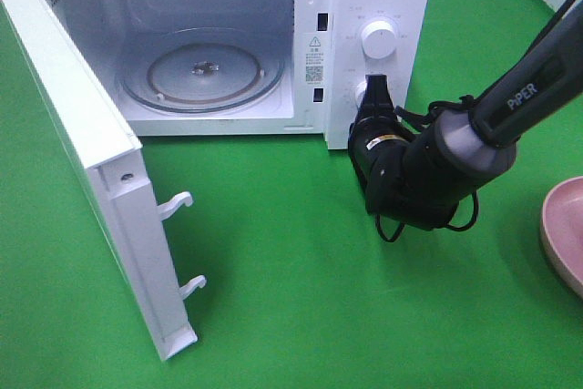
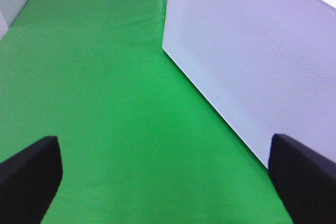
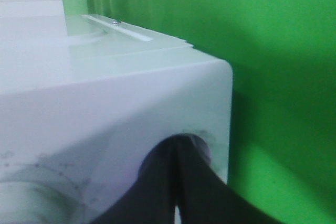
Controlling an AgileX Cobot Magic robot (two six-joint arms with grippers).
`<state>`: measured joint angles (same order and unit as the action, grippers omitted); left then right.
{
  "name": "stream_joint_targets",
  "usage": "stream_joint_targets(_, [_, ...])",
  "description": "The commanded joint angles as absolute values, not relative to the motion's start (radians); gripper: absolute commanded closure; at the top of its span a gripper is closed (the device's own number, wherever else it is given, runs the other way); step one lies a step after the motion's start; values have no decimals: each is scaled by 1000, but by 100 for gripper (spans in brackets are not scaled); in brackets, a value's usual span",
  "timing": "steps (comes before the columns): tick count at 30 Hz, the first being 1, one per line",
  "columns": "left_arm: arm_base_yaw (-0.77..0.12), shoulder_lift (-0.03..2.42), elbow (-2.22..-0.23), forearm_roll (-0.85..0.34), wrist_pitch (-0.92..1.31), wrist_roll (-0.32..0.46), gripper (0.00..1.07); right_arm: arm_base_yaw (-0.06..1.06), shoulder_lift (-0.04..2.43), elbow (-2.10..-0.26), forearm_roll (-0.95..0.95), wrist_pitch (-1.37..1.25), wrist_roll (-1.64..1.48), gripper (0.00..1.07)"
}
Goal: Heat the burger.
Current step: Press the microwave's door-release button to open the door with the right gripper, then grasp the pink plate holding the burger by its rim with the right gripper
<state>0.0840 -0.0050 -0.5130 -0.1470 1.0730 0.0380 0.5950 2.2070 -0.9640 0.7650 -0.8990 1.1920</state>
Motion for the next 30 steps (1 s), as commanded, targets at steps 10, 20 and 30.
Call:
stream_joint_targets(10, [86, -21, -514, -149, 1066, 39, 7, 603, 2120, -851, 672, -895, 1299, 107])
stream_joint_targets(20, [86, -21, -514, -148, 1066, 40, 7, 637, 2024, -712, 655, -916, 1303, 107])
stream_joint_targets(30, [86, -21, -514, -148, 1066, 40, 7, 637, 1905, -587, 603, -901, 1295, 107])
